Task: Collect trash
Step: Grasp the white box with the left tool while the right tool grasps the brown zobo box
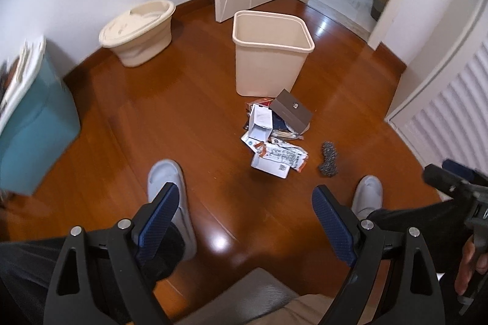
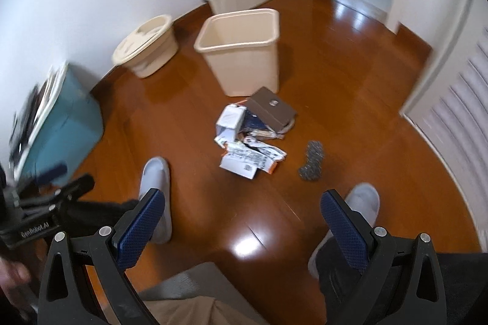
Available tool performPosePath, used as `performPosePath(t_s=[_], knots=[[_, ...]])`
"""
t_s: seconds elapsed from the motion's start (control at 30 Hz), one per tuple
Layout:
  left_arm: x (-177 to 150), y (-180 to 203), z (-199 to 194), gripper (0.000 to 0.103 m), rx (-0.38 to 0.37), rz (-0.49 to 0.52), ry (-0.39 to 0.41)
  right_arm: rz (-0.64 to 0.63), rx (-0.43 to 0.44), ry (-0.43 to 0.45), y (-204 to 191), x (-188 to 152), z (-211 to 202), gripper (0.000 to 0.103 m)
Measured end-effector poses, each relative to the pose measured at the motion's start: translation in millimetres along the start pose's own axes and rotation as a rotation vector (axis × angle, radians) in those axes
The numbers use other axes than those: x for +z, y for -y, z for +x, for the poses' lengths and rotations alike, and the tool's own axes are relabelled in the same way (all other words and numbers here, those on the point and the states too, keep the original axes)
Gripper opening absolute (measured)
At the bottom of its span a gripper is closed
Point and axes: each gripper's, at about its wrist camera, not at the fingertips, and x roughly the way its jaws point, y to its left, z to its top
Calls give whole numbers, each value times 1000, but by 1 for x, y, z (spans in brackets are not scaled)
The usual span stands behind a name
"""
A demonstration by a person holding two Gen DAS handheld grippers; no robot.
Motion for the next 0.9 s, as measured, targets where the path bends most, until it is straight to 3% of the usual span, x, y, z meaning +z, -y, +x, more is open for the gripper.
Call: performPosePath(t_s=[0.2, 0.4, 0.53, 0.63, 0.7, 0.9], knots=[[13, -17, 9, 89, -120, -160, -53, 94, -33, -31, 26, 44, -33, 103], [33, -36, 46, 89, -55, -301, -138, -12, -49, -101, 26, 114, -18, 103], [68, -28, 89, 89, 14, -252, -145, -151, -68, -174, 28, 154, 49, 103], [88, -17, 134, 89, 52, -169, -175, -356, -68, -246, 23, 173, 121, 103], [100, -7, 171, 89, 53, -114, -211, -499, -76, -283, 21, 179, 179, 103], [132, 30, 280, 89, 74, 112, -267, -680, -51, -308, 23, 175, 314, 103]])
